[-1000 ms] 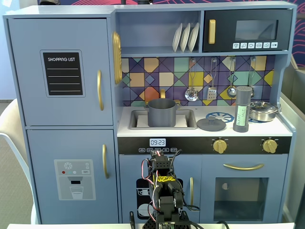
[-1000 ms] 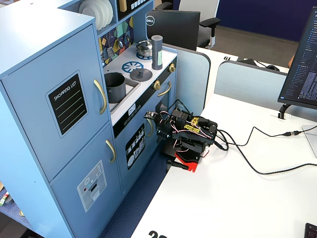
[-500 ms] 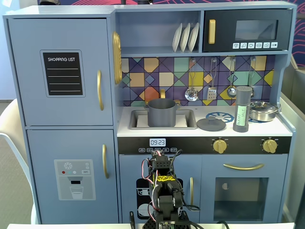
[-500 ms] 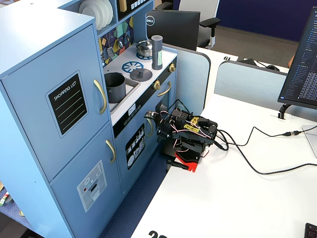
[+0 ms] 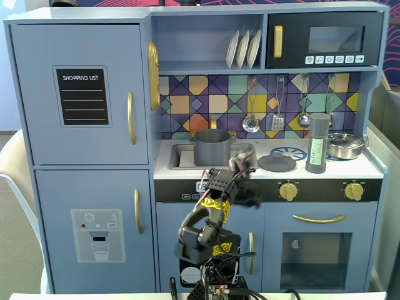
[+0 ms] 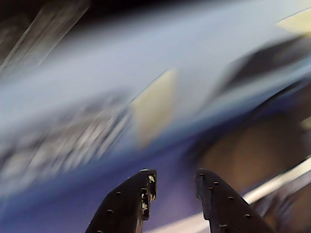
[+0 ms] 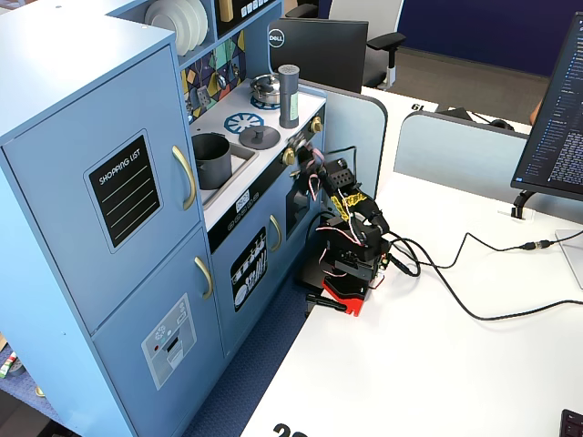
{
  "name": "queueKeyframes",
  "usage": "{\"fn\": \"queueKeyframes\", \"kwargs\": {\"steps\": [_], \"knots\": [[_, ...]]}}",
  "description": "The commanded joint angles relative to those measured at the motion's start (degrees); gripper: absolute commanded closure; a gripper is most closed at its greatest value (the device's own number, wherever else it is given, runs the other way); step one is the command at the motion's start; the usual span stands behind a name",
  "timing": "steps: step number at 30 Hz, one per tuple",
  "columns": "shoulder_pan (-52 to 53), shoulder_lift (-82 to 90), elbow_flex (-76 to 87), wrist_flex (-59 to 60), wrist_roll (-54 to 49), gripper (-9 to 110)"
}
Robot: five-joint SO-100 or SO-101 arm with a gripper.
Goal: Put salt in the gray recipient
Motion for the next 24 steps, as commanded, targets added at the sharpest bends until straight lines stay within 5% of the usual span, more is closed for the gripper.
{"fn": "queueKeyframes", "kwargs": {"steps": [1, 9, 18, 24], "knots": [[10.1, -3.2, -10.1, -9.9, 1.1, 101], [10.8, -10.8, -13.7, -30.6, 0.8, 101], [14.9, -18.0, -16.0, -44.6, 6.0, 57], [15.4, -24.3, -19.9, -48.3, 8.3, 47]]}}
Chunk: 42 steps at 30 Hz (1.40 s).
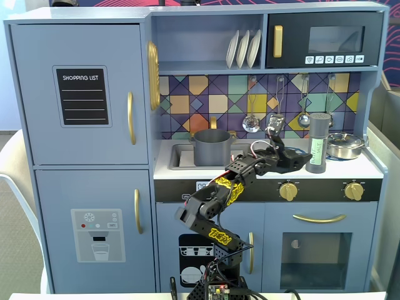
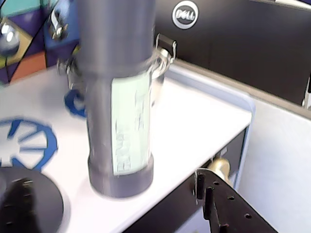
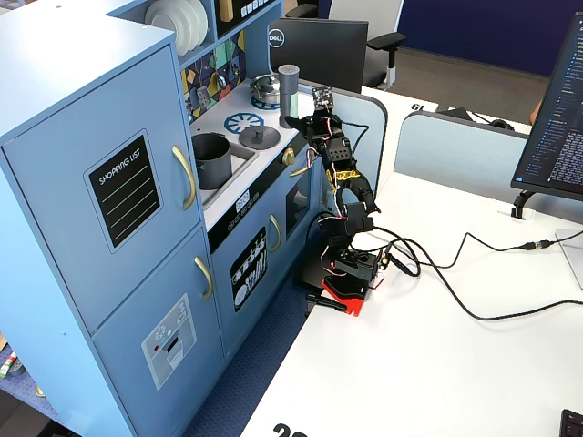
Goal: Put salt in the gray recipient
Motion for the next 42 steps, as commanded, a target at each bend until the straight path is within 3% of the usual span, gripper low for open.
{"fn": "queueKeyframes", "kwargs": {"steps": [1, 19, 42], "knots": [[0.8, -4.6, -7.4, -2.5, 1.7, 46], [-1.4, -29.3, -22.2, -19.0, 2.1, 44], [-3.5, -48.0, -40.7, -20.8, -0.3, 56]]}}
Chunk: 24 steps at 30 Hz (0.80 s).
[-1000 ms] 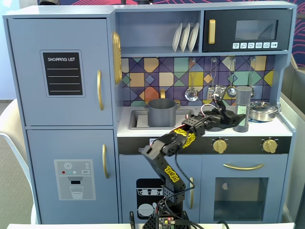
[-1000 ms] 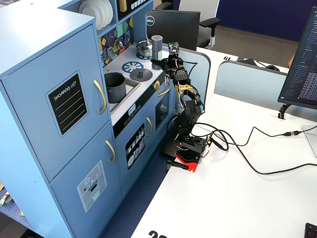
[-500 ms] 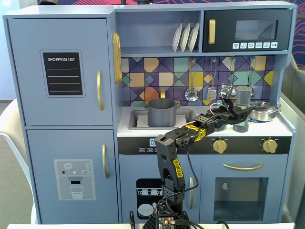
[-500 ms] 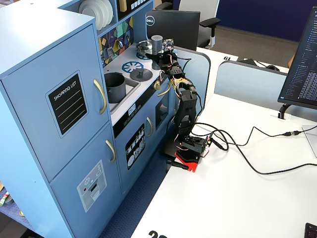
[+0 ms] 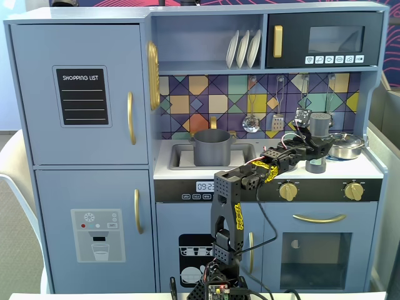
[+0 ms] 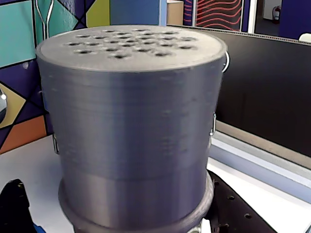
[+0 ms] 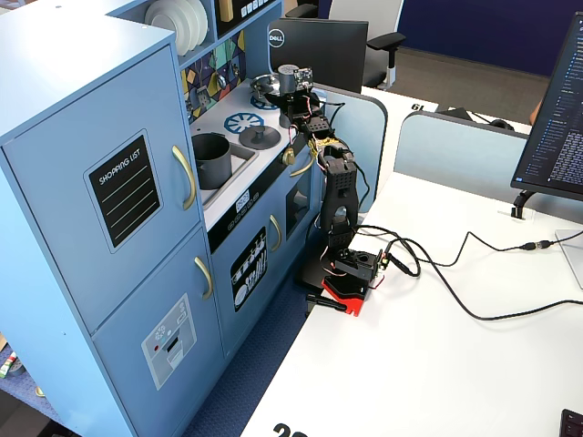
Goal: Put salt in the gray recipient
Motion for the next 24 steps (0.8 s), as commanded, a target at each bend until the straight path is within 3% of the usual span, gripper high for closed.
{"fn": "queueKeyframes", "kwargs": {"steps": [1, 4, 6, 7, 13, 16, 20, 24], "knots": [[-0.4, -0.4, -5.6, -1.6, -1.0, 58], [-1.1, -1.0, -5.9, -1.2, -1.8, 70], [-2.0, -1.1, -5.8, -1.2, -3.3, 98], [-2.4, -1.0, -6.1, -1.5, -1.6, 101], [-3.6, 6.3, -5.4, -7.6, 9.1, 101], [-5.4, 11.2, -8.5, -3.4, 15.9, 101], [-11.1, 17.5, -12.8, 12.3, 33.1, 101], [-20.8, 22.8, -10.2, 17.6, 54.1, 101]]}}
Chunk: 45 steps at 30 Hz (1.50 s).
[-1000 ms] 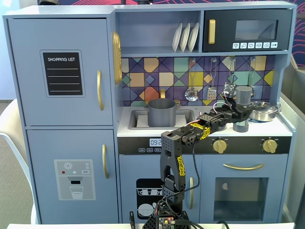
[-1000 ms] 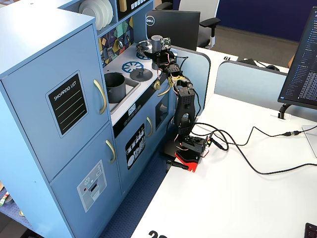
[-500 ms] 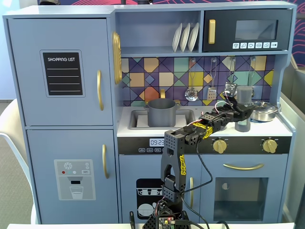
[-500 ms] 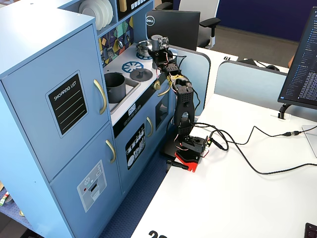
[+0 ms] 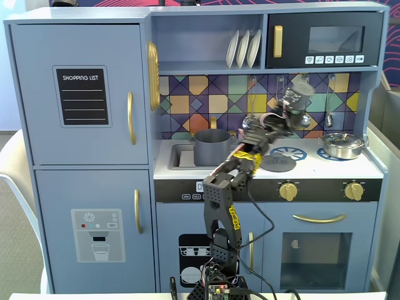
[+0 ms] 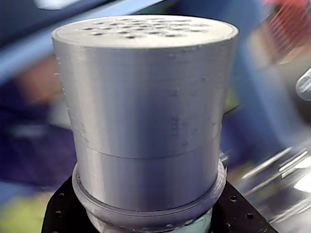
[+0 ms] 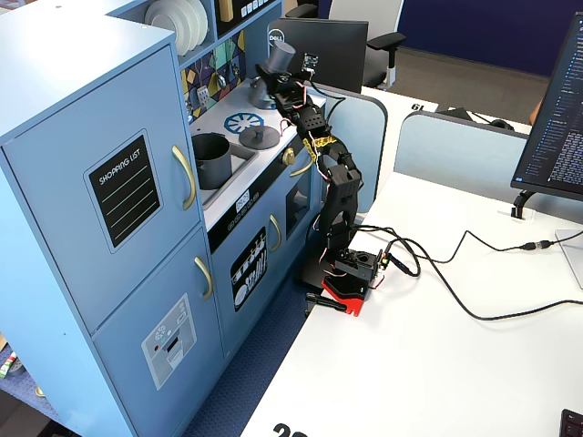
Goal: Put salt in the gray recipient
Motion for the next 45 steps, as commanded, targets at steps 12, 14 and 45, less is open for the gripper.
{"fn": "queueKeyframes", "kwargs": {"steps": [12, 14, 45], "knots": [[-38.4, 8.5, -6.7, 19.4, 66.8, 101], [-40.3, 6.7, -9.3, 21.7, 73.5, 101], [-40.5, -1.8, -22.6, 36.6, 108.5, 101]]}}
